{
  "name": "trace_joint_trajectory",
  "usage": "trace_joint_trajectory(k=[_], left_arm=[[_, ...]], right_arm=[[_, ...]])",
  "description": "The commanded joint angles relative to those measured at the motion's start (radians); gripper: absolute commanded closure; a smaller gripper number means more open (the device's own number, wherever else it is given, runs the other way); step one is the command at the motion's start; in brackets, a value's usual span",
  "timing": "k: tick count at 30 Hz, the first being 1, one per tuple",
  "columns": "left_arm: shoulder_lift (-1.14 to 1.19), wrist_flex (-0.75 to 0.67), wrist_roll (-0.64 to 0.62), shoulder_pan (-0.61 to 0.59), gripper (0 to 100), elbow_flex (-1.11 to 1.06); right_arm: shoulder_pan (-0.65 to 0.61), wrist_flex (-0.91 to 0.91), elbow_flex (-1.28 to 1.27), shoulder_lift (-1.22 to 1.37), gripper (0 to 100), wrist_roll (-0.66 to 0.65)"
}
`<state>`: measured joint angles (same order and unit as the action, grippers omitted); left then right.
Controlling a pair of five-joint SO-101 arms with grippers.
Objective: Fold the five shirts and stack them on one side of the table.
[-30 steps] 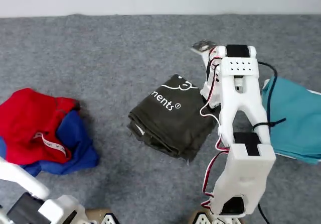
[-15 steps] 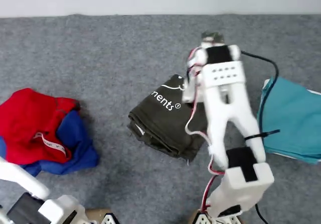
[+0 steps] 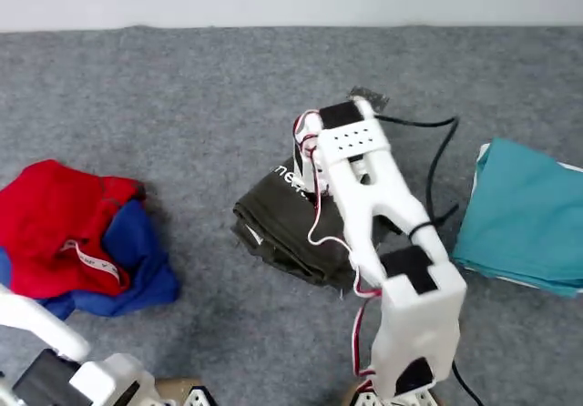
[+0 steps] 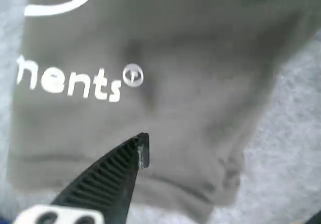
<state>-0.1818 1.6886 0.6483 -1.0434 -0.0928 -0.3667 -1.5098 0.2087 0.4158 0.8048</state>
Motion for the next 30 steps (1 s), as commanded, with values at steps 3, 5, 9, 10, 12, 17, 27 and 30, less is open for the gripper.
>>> trace_joint_trajectory(k=[3, 5, 9, 10, 12, 17, 27, 30], left_arm=[[-0.044, 0.000, 0.011, 0.006, 98, 0.010], [-0.044, 0.000, 0.011, 0.005, 98, 0.010], [-0.041, 0.000, 0.011, 0.005, 98, 0.010], [-0.040, 0.000, 0.011, 0.005, 98, 0.010], [-0.040, -0.002, 0.011, 0.006, 98, 0.010], [-0.040, -0.002, 0.011, 0.011, 98, 0.010], [-0.040, -0.015, 0.011, 0.011, 98, 0.010], [-0.040, -0.015, 0.011, 0.011, 98, 0.010]], right_arm=[[0.065, 0.119, 0.003, 0.099, 47.2, 0.052], [0.071, 0.139, 0.002, 0.145, 47.3, 0.052], [0.094, 0.150, 0.006, 0.229, 48.9, 0.052], [0.102, 0.156, 0.006, 0.249, 51.5, 0.049], [0.117, 0.156, 0.008, 0.278, 59.7, 0.046], [0.119, 0.128, 0.054, 0.297, 87.1, -0.008], [0.119, 0.077, 0.066, 0.306, 98.8, -0.190], [0.116, 0.021, 0.086, 0.272, 98.8, -0.264]])
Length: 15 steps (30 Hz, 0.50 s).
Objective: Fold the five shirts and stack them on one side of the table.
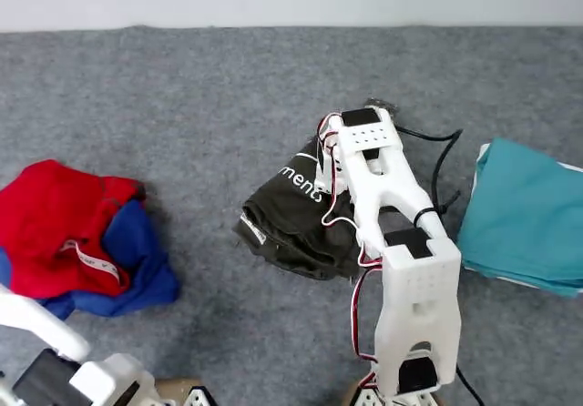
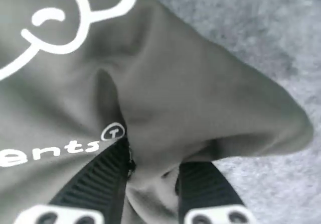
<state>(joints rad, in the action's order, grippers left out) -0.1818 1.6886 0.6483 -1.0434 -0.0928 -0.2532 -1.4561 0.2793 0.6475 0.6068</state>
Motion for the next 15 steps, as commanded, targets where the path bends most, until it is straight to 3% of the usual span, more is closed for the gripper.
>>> trace_joint_trajectory(k=[1, 15], left_arm=[[-0.040, -0.015, 0.011, 0.011, 98, 0.010], [-0.040, -0.015, 0.012, 0.011, 98, 0.010]], right_arm=[[0.005, -0.056, 0.021, 0.021, 98.8, -0.084], [0.136, -0.300, 0.026, -0.479, 98.9, -0.493]])
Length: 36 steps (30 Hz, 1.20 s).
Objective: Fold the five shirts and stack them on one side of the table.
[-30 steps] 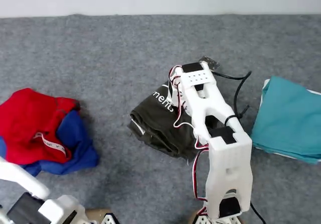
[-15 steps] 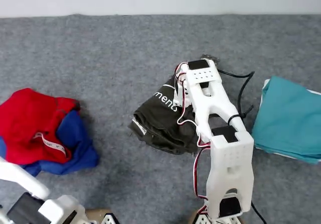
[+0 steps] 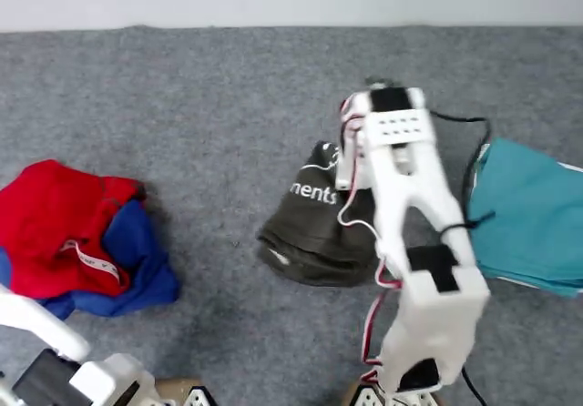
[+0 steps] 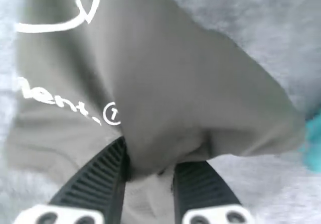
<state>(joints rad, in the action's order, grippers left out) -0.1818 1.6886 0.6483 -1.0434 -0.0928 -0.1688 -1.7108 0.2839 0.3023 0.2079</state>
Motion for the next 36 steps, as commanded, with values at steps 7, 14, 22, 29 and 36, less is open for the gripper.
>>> trace_joint_trajectory(k=[7, 14, 22, 29, 36], left_arm=[[-0.040, -0.015, 0.012, 0.011, 98, 0.010], [-0.040, -0.017, 0.012, 0.011, 98, 0.010], [-0.040, -0.029, 0.012, 0.011, 98, 0.010], [-0.044, -0.029, 0.012, 0.011, 98, 0.010], [-0.046, -0.026, 0.012, 0.011, 98, 0.010]], right_arm=[[0.208, -0.079, 0.018, -0.292, 98.9, -0.390], [0.344, -0.079, 0.018, -0.429, 98.9, -0.618], [0.512, -0.071, 0.018, -0.478, 98.9, -0.804], [0.608, -0.024, 0.017, -0.429, 98.9, -0.878], [0.707, 0.185, 0.018, -0.251, 98.9, -0.881]])
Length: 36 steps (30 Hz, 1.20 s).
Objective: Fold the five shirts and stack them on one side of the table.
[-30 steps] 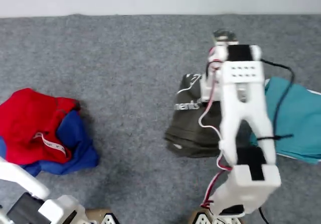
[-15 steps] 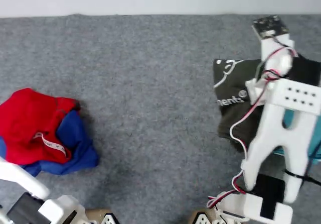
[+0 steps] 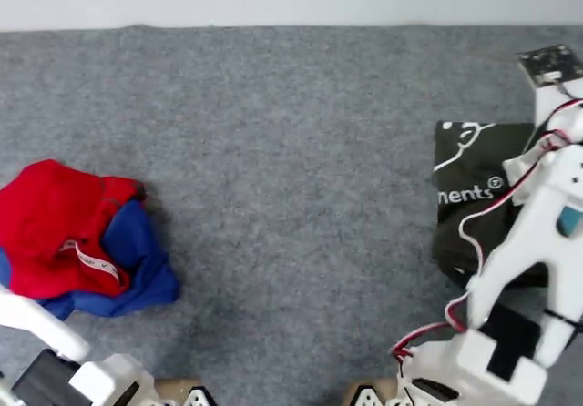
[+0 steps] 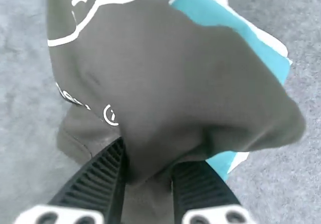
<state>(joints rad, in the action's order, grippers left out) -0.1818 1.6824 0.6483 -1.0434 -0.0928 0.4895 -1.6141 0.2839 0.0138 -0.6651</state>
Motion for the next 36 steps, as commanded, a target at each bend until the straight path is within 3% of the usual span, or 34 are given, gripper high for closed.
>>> trace_joint_trajectory(k=[1, 6, 8, 12, 15, 21, 26, 28, 36], left_arm=[[-0.046, -0.020, 0.012, 0.011, 98, 0.010], [-0.046, -0.020, 0.012, 0.011, 98, 0.010], [-0.044, -0.020, 0.012, 0.011, 98, 0.010], [-0.044, -0.020, 0.012, 0.011, 98, 0.010], [-0.044, -0.020, 0.012, 0.011, 98, 0.010], [-0.043, -0.021, 0.012, 0.012, 98, 0.008], [-0.043, -0.021, 0.012, 0.012, 98, 0.008], [-0.044, -0.018, 0.012, 0.012, 98, 0.008], [-0.046, -0.017, 0.012, 0.012, 98, 0.008]], right_arm=[[0.064, 0.122, 0.018, 0.062, 98.9, -0.008], [0.104, 0.234, 0.023, 0.170, 97.1, -0.077], [0.107, 0.252, 0.023, 0.197, 90.6, -0.114], [0.145, 0.269, 0.023, 0.206, 73.3, -0.058], [0.154, 0.239, 0.054, 0.180, 70.2, -0.051], [0.131, 0.105, 0.117, 0.088, 73.6, -0.049], [0.111, -0.013, 0.115, 0.108, 99.8, -0.055], [0.139, -0.041, 0.115, 0.153, 95.2, -0.052], [0.337, -0.030, 0.117, 0.400, 98.5, -0.097]])
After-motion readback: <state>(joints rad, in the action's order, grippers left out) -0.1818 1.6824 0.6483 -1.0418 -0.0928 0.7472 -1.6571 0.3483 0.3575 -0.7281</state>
